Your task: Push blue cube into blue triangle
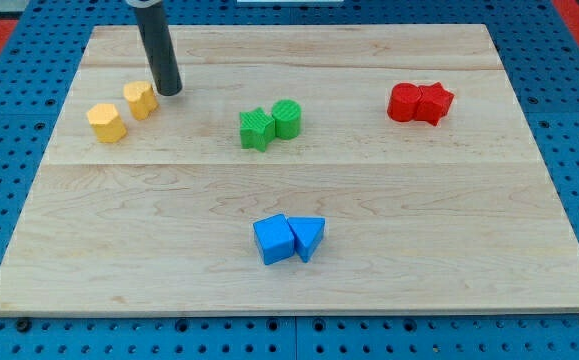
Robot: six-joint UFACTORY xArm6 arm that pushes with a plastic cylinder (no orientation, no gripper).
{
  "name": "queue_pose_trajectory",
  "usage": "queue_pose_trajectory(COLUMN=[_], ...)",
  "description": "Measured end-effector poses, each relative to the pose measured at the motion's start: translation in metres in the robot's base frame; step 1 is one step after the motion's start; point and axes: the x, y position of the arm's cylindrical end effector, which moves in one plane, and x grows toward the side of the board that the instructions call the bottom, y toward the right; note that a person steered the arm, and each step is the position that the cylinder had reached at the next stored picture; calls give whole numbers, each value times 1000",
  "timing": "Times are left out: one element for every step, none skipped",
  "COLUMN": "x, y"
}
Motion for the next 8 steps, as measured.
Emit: queue_pose_trajectory(x=[13, 4, 40, 125, 196, 243, 244, 243], y=[-43, -41, 0, -6, 28, 92, 156, 192])
